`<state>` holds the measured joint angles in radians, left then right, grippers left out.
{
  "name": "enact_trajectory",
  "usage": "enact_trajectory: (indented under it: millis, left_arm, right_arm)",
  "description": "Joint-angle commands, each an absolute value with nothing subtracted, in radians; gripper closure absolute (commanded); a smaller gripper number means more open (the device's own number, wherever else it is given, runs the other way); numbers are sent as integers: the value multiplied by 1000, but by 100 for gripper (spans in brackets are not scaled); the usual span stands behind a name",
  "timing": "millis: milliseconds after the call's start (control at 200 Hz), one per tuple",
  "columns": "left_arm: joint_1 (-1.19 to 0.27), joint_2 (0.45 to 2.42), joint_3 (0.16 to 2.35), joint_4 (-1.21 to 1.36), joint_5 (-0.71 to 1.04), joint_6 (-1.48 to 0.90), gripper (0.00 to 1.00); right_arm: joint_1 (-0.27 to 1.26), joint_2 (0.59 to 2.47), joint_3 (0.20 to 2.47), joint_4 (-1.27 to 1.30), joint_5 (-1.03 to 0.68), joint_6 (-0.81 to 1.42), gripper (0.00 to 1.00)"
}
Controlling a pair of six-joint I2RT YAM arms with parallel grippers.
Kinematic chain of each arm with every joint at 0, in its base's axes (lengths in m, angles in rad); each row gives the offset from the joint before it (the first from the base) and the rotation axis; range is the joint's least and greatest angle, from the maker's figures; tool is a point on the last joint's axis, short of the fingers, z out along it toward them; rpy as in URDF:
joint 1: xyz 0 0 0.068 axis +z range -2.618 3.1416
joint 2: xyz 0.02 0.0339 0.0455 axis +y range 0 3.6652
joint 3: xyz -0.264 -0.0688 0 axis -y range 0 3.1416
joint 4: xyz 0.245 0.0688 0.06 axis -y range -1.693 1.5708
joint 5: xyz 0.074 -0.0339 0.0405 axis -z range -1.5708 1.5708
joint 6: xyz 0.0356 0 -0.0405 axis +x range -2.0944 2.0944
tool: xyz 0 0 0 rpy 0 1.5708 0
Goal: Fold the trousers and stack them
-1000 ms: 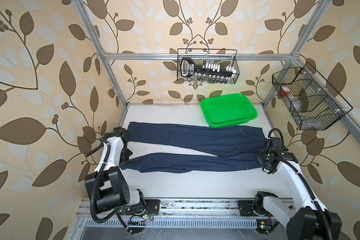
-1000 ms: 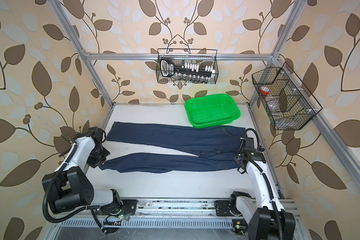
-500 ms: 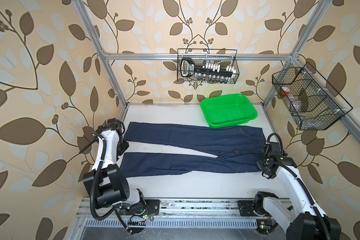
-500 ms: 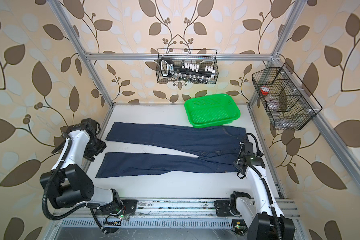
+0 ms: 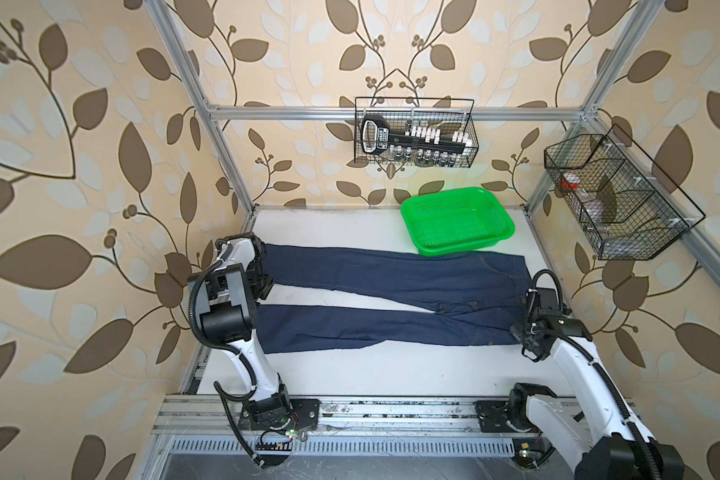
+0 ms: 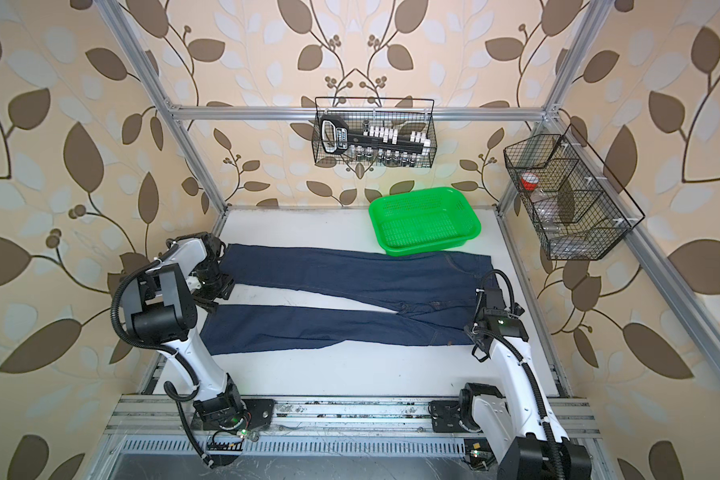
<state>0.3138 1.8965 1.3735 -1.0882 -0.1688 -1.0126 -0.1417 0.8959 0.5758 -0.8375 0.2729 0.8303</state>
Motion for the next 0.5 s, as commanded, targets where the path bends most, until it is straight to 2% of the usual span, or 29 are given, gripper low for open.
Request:
enact_trajectory:
  millis: [0,280,495]
  left_arm:
    - [314,1923,1422,-1101,-220,-1058,37]
    - [314,2011,1447,-1074,-248,-1042,43]
    - [319,2037,1405,-1001,-223,-1033,53]
  right_arm:
    - [-137,889,568,-842,265,845,96]
    - [-146,918,600,-833,270,812,97]
    - [-161,921,613,-839,270,795,97]
